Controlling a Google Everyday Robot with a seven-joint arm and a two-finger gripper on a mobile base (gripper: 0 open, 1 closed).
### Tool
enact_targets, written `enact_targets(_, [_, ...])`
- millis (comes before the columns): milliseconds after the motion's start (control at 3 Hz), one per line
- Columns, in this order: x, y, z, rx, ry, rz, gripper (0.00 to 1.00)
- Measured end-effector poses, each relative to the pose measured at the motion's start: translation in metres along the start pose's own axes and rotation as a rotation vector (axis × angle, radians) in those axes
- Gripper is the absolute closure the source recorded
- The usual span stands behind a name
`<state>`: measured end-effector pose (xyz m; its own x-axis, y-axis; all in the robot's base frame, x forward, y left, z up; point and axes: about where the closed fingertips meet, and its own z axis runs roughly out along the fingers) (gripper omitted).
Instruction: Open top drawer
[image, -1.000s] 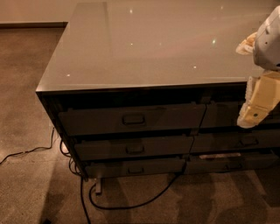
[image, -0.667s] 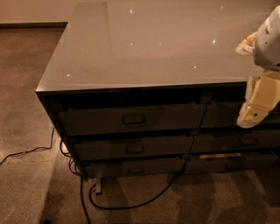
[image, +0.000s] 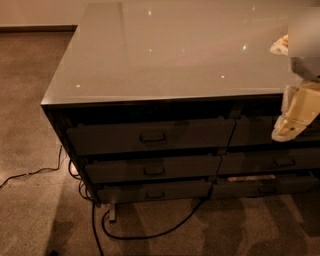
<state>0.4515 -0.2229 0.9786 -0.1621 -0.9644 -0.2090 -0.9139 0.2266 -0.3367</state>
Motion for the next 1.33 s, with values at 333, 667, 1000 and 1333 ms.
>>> enact_targets(333, [-0.018,-0.007,0.021,0.067,0.033,-0.114,0.00])
enact_targets(667, [-0.036,-0.011,0.050,0.117,0.097,-0.223,0.00])
enact_targets(1000, [-0.042,-0.006,0.084,0.094,0.131,-0.293,0.00])
enact_targets(1333, [-0.044,-0.003,0.113,0.054,0.162,-0.342,0.00])
